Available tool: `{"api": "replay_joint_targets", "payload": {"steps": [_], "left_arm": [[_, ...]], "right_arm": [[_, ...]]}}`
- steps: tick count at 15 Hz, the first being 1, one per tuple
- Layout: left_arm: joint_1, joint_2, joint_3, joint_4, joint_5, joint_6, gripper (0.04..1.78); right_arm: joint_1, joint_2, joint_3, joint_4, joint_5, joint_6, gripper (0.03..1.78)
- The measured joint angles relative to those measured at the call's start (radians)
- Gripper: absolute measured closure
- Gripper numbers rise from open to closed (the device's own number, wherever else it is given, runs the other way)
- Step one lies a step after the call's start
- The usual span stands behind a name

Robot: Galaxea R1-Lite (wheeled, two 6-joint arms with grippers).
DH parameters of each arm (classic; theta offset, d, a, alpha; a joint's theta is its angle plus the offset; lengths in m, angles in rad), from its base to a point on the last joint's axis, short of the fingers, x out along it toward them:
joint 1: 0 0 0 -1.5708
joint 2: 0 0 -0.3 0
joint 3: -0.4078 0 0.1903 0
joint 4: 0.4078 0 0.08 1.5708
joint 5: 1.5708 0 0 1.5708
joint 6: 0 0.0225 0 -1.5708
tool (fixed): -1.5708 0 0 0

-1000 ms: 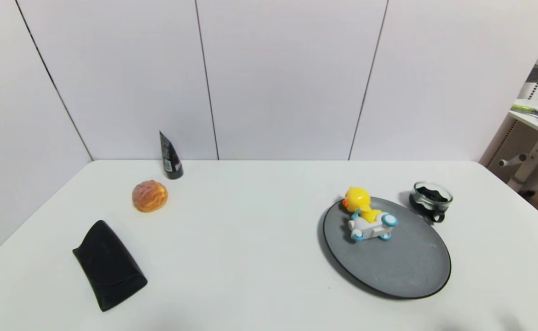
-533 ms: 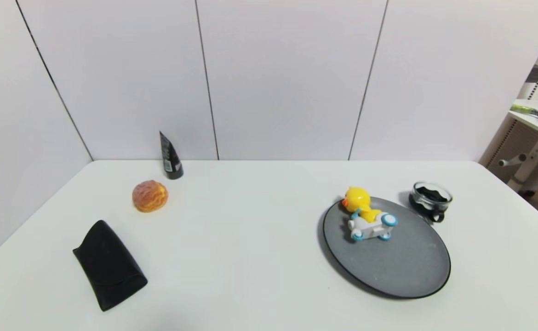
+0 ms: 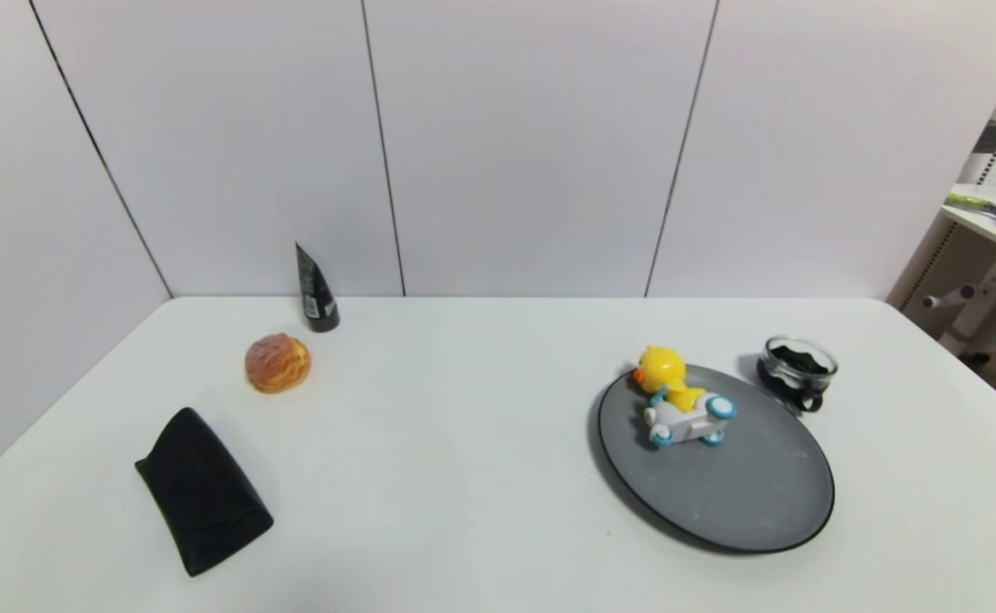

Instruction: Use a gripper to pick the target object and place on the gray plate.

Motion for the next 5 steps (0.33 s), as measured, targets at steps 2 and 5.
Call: {"api": "replay_joint_targets", "payload": {"steps": [2, 5], "left_arm": [[0.000, 0.000, 0.000, 0.000, 0.000, 0.000, 0.13], [0.000, 0.000, 0.000, 0.000, 0.000, 0.000, 0.13]], "right_arm": [[0.000, 0.000, -0.001, -0.010, 0.001, 0.003, 0.12], [0.000, 0.000, 0.001, -0.011, 0.003, 0.003, 0.12]]}}
